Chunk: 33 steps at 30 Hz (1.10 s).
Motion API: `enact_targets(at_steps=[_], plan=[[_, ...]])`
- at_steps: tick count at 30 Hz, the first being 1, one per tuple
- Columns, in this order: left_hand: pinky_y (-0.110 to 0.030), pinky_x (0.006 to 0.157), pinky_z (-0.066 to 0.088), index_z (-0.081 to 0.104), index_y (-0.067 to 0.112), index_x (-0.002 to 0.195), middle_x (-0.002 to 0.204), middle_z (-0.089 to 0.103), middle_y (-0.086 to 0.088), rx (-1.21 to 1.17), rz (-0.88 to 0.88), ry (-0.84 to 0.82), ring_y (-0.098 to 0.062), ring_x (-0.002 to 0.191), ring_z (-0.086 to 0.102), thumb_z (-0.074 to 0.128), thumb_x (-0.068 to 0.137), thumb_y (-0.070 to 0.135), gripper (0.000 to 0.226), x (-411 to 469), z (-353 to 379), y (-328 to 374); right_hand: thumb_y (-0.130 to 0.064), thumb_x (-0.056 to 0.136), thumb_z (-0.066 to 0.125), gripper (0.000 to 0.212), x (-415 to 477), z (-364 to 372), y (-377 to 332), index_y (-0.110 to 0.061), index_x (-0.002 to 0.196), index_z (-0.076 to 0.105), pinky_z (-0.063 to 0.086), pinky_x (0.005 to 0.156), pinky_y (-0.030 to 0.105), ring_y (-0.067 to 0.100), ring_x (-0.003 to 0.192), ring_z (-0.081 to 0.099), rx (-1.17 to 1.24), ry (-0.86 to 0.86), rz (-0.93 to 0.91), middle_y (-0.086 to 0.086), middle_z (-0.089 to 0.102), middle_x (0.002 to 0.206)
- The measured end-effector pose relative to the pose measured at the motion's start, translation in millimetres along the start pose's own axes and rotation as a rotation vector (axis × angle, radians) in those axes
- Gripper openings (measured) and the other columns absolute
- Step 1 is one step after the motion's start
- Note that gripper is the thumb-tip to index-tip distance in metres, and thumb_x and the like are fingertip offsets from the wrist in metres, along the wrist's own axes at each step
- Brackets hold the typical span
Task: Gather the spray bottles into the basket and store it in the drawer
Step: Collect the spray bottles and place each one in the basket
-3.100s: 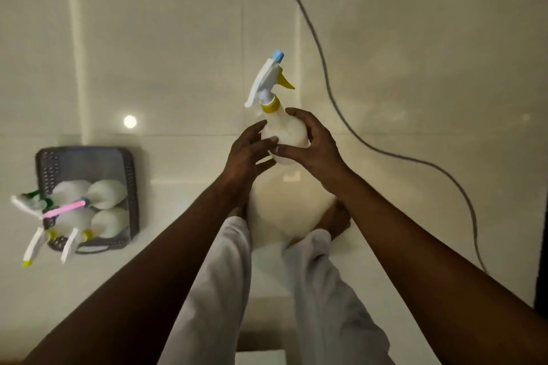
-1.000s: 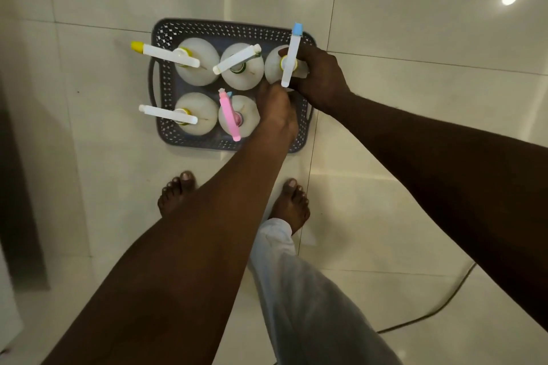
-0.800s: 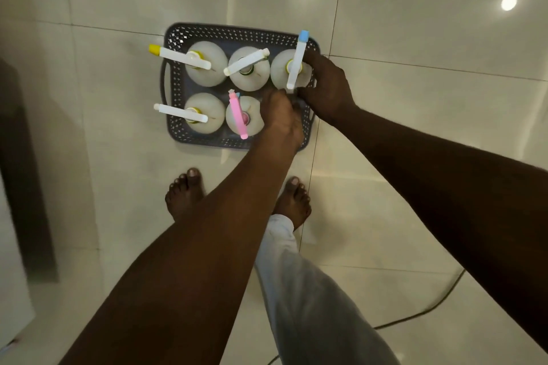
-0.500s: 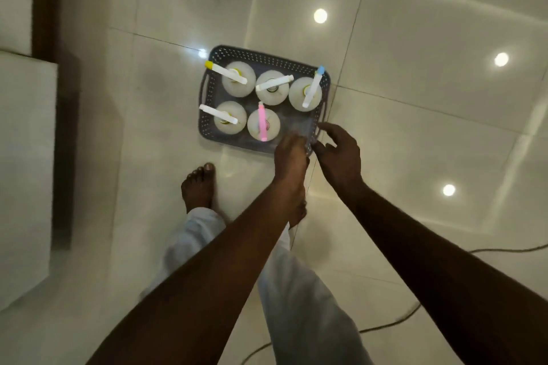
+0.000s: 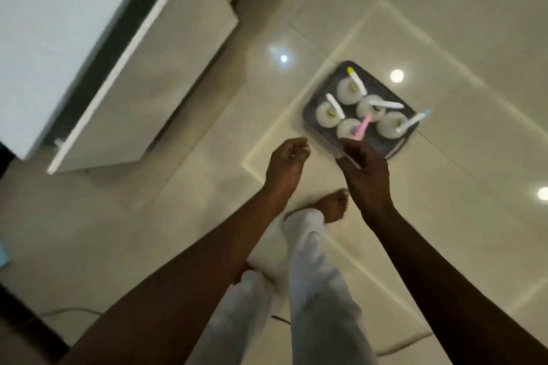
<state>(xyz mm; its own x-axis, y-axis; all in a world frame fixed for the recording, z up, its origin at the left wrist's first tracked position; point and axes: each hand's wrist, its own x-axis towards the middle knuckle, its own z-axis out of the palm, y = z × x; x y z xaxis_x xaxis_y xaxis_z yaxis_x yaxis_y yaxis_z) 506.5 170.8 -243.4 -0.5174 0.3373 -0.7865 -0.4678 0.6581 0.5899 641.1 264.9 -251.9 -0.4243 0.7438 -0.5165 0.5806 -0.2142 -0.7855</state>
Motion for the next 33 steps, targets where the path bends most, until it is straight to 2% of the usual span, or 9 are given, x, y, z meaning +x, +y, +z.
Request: enact_targets(at_steps=[3,9,12,14,16,19,23,28,33], plan=[[-0.05,0.112,0.05,0.07,0.019,0.125,0.125,0.073,-0.004,-0.074,0.012,0.059,-0.022,0.12,0.067,0.062,0.1,0.016,0.027,-16,-61,-24,-0.014,0.095,0.074,0.033,-19,43,-14,-0.021,0.128,0.074,0.055,0.102,0.024,0.004,0.116,0.069,-0.053,-0.058,-0.045,-0.007,0.076,0.123],[-0.049,0.111,0.05,0.071,0.026,0.122,0.124,0.073,0.002,-0.255,0.035,0.242,-0.019,0.12,0.067,0.063,0.1,0.019,0.024,-69,-193,-80,-0.011,0.097,0.071,0.033,-94,152,-55,-0.019,0.129,0.073,0.052,0.105,0.029,0.015,0.122,0.067,-0.098,-0.214,-0.11,0.0,0.074,0.126],[-0.047,0.107,0.054,0.071,0.026,0.122,0.125,0.073,0.004,-0.385,0.038,0.336,-0.017,0.119,0.068,0.062,0.1,0.019,0.025,-102,-262,-107,-0.015,0.099,0.071,0.033,-143,208,-82,-0.024,0.13,0.073,0.039,0.09,-0.005,-0.006,0.113,0.065,-0.17,-0.31,-0.119,-0.007,0.073,0.125],[-0.044,0.104,0.056,0.071,0.027,0.122,0.126,0.073,0.005,-0.461,0.04,0.392,-0.018,0.121,0.067,0.062,0.1,0.02,0.025,-122,-301,-119,-0.018,0.099,0.071,0.032,-169,241,-95,-0.027,0.13,0.073,0.028,0.079,-0.014,-0.027,0.1,0.057,-0.224,-0.363,-0.135,-0.011,0.072,0.123],[-0.043,0.103,0.057,0.071,0.028,0.121,0.126,0.073,0.004,-0.534,0.045,0.462,-0.017,0.121,0.068,0.062,0.1,0.022,0.023,-140,-341,-135,-0.016,0.099,0.07,0.032,-197,278,-111,-0.026,0.13,0.073,0.033,0.083,-0.011,-0.025,0.105,0.058,-0.252,-0.439,-0.167,-0.01,0.072,0.124],[-0.044,0.103,0.057,0.071,0.026,0.123,0.125,0.073,0.004,-0.61,0.053,0.553,-0.016,0.119,0.068,0.063,0.101,0.024,0.024,-158,-390,-154,-0.013,0.1,0.069,0.032,-228,329,-132,-0.027,0.129,0.072,0.049,0.104,0.017,0.007,0.125,0.063,-0.229,-0.551,-0.175,-0.006,0.071,0.13],[-0.045,0.103,0.057,0.071,0.024,0.124,0.126,0.073,0.002,-0.686,0.055,0.648,-0.018,0.121,0.068,0.062,0.101,0.022,0.024,-162,-444,-179,-0.011,0.099,0.069,0.032,-246,399,-145,-0.023,0.129,0.073,0.045,0.086,-0.001,0.01,0.129,0.063,-0.229,-0.657,-0.238,-0.007,0.072,0.131],[-0.043,0.1,0.056,0.071,0.021,0.123,0.125,0.073,-0.001,-0.785,-0.014,0.761,-0.022,0.121,0.068,0.062,0.101,0.015,0.025,-143,-497,-203,-0.014,0.099,0.069,0.034,-239,473,-149,-0.025,0.132,0.071,0.046,0.09,0.005,0.007,0.131,0.061,-0.254,-0.75,-0.212,-0.007,0.07,0.134],[-0.043,0.101,0.055,0.07,0.019,0.126,0.128,0.072,-0.003,-0.852,-0.064,0.818,-0.024,0.123,0.067,0.063,0.101,0.013,0.027,-115,-549,-209,-0.017,0.1,0.068,0.034,-222,536,-168,-0.03,0.131,0.07,0.046,0.083,0.001,0.007,0.133,0.059,-0.32,-0.813,-0.227,-0.011,0.069,0.136]])
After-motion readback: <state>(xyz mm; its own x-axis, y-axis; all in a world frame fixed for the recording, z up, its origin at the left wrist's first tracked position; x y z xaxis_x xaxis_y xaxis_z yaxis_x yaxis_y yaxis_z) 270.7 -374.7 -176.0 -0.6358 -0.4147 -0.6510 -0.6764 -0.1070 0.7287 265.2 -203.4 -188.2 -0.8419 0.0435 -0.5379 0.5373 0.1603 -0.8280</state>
